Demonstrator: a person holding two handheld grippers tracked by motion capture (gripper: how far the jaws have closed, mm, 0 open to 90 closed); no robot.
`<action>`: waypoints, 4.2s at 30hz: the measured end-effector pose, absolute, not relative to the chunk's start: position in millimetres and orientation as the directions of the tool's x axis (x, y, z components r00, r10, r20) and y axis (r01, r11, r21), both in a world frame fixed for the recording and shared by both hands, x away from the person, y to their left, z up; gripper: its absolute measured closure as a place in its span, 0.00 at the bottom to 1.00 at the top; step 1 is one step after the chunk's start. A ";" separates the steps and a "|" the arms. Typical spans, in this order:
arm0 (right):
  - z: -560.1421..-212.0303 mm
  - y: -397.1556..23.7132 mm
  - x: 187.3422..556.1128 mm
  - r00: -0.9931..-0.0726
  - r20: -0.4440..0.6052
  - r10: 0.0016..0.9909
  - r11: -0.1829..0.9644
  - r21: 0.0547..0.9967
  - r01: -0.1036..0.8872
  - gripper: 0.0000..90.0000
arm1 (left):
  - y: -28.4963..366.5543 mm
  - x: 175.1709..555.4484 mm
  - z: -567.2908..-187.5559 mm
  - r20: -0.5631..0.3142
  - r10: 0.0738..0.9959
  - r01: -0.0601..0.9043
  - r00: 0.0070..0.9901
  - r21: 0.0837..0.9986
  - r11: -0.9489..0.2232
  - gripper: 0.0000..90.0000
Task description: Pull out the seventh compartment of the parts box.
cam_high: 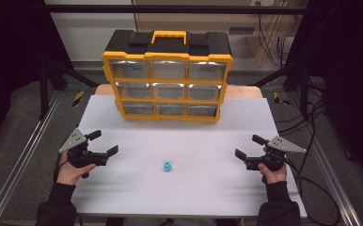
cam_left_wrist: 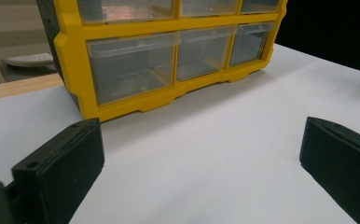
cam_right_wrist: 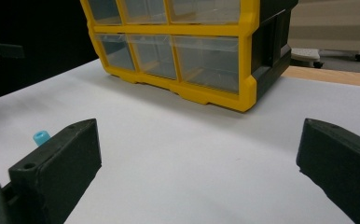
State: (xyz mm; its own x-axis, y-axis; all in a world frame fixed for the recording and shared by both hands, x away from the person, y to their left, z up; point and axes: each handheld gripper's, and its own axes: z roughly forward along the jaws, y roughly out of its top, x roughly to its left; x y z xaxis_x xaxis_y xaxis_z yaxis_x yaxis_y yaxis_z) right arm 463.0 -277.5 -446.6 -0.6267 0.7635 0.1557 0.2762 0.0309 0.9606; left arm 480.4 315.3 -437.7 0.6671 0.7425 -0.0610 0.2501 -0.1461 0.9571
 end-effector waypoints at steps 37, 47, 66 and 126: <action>-445.0 -276.9 462.0 -0.633 0.156 0.758 0.032 0.961 0.274 0.00 | 298.0 489.5 -426.2 -0.010 0.727 0.235 0.687 0.949 -0.209 0.00; -445.1 -277.2 462.2 -0.630 0.151 0.761 0.034 0.961 0.273 0.00 | 294.4 492.6 -415.8 0.018 0.719 0.210 0.695 0.951 -0.226 0.00; -444.0 -277.5 462.1 -0.633 0.147 0.760 0.036 0.963 0.268 0.00 | 288.9 505.9 -396.0 0.109 0.707 0.173 0.698 0.933 -0.315 0.00; -442.8 -279.1 461.8 -0.629 0.150 0.763 0.033 0.963 0.269 0.00 | 247.7 541.0 -372.5 0.489 0.503 0.029 0.713 0.695 -0.718 0.00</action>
